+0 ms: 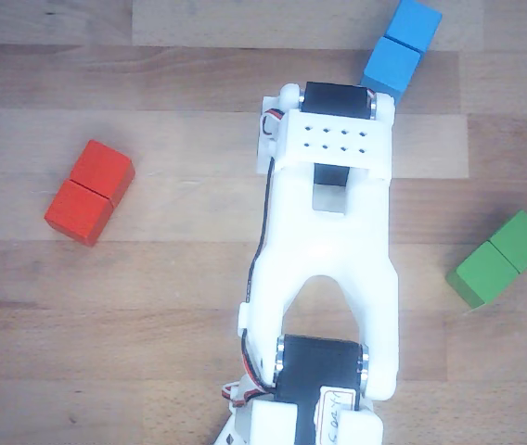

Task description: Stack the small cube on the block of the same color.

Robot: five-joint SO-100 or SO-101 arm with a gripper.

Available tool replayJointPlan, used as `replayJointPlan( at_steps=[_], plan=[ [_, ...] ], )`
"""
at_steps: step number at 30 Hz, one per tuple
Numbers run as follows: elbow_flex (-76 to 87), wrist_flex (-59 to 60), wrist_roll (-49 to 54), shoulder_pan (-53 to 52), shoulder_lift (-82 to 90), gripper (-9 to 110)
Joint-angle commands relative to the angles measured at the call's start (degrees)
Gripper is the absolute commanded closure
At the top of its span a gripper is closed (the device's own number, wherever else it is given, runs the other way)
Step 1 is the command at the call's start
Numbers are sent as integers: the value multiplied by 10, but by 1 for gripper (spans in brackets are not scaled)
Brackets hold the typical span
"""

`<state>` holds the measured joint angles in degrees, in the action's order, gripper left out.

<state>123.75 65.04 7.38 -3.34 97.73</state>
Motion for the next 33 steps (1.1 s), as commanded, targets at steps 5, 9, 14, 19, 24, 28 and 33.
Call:
replayJointPlan(
  at_steps=[5, 9, 14, 19, 24, 28, 33],
  plan=[
    [-3, -11, 3, -4, 4, 94],
    [-6, -11, 3, -4, 5, 99],
    [-9, -11, 4, -4, 13, 94],
    [-25, 4, 5, -5, 33, 92],
    [-87, 50, 5, -10, 73, 92],
    [-168, 106, 5, -11, 77, 92],
    [-287, 165, 6, -14, 69, 92]
  ],
)
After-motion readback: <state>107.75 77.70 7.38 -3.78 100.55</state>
